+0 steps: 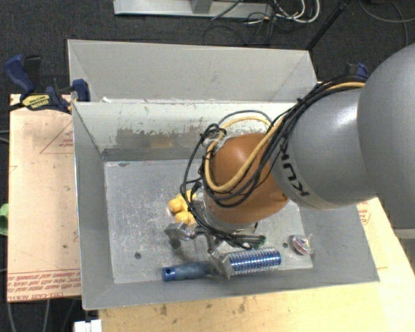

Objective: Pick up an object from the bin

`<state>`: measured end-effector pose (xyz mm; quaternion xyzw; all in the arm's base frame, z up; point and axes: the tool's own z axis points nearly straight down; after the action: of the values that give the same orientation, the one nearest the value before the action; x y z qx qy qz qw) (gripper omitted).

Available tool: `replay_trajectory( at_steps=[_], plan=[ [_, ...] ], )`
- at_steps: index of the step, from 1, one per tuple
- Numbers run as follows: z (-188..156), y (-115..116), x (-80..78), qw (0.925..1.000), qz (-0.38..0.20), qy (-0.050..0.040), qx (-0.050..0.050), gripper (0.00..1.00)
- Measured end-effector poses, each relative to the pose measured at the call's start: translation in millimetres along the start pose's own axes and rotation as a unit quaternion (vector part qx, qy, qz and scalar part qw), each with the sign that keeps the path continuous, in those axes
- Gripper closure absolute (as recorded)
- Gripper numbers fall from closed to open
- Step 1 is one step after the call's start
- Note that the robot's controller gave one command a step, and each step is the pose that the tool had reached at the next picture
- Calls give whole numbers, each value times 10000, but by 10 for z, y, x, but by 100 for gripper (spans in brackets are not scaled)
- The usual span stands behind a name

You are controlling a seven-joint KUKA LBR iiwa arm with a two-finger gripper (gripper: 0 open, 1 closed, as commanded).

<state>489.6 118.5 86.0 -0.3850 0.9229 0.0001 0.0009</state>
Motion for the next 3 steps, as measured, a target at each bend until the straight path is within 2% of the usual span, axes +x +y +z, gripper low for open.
replay_trajectory(
  at_steps=[1, 2, 3],
  plan=[
    [128, 77, -17, 9994, 357, -40, 32, 0],
    [132, 196, -123, 9999, 141, -38, 27, 0],
    [130, 190, -141, 9995, 313, -22, 13, 0]
  ],
)
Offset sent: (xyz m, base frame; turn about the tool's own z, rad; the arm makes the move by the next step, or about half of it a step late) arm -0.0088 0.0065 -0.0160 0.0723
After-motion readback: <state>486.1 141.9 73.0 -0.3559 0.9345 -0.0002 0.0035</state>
